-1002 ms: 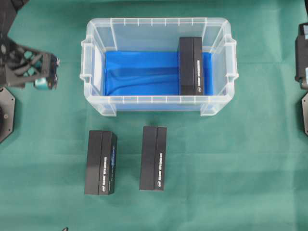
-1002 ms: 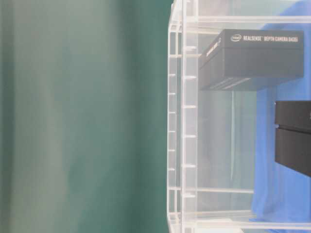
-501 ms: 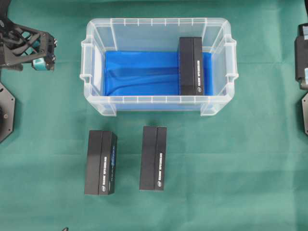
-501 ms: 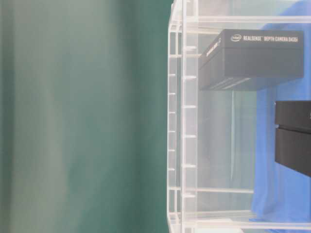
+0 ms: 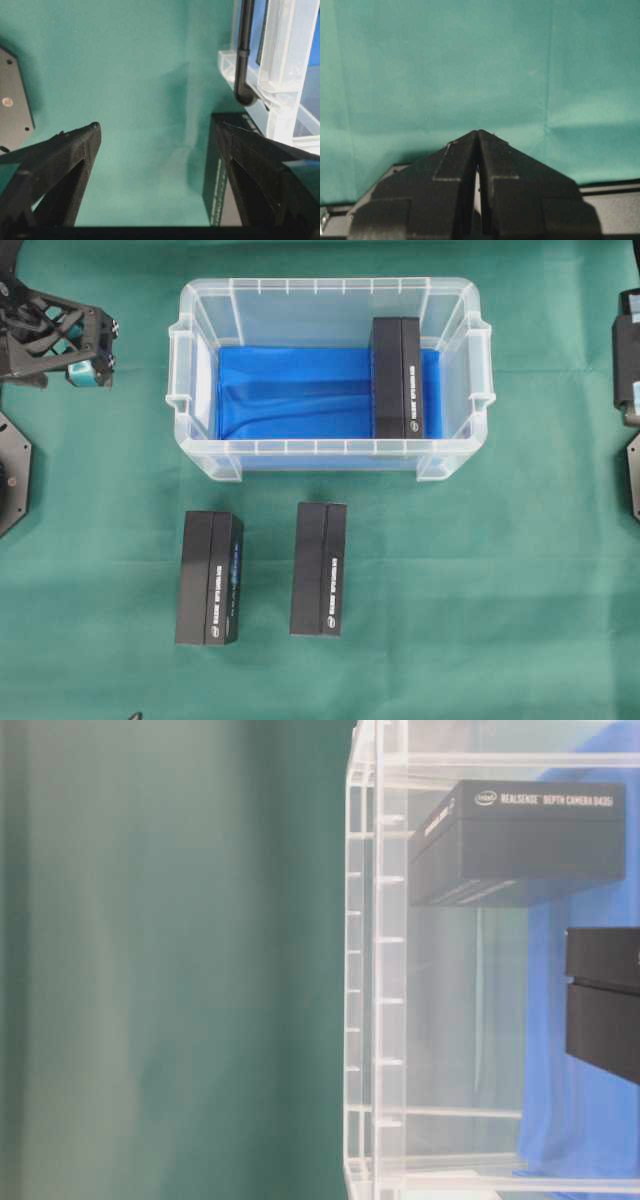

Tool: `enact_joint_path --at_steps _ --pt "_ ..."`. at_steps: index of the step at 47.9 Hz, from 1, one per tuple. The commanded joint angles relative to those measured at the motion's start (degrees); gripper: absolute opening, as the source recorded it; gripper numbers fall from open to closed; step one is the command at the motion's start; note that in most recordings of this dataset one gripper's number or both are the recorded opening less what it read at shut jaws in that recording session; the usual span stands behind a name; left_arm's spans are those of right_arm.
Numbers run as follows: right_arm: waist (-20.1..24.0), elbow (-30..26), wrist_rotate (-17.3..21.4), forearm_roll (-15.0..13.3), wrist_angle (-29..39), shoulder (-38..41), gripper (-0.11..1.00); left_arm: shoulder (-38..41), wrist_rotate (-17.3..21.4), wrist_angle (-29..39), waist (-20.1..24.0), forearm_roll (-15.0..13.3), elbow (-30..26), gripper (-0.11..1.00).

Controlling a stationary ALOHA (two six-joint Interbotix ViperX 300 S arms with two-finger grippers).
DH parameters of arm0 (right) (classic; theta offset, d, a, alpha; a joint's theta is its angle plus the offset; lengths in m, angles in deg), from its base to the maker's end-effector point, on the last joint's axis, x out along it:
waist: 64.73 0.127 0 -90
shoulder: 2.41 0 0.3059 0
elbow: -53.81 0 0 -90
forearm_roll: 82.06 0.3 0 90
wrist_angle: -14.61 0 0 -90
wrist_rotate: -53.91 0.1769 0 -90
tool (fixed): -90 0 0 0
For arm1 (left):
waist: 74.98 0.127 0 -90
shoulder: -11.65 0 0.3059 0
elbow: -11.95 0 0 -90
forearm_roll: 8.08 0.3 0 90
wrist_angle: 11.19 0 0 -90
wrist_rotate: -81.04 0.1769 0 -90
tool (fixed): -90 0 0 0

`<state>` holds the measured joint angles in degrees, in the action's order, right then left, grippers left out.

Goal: Take the box out of the case with the left arm.
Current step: 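Open the left gripper and withdraw it to the left, then move the left gripper over the right black box in the case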

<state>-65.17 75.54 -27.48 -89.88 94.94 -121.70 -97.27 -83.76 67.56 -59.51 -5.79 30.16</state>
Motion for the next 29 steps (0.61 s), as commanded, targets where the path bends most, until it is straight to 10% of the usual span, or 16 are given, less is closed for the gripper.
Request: enact_joint_path --at_steps 1,29 --pt "0.0 -0.5 0.1 0.0 -0.1 0.0 0.03 -0.4 0.1 -0.1 0.2 0.0 -1.0 0.97" --pt "-0.1 -0.6 0.1 0.0 -0.2 0.0 0.03 3.3 -1.1 -1.4 -0.9 -1.0 -4.1 0.97"
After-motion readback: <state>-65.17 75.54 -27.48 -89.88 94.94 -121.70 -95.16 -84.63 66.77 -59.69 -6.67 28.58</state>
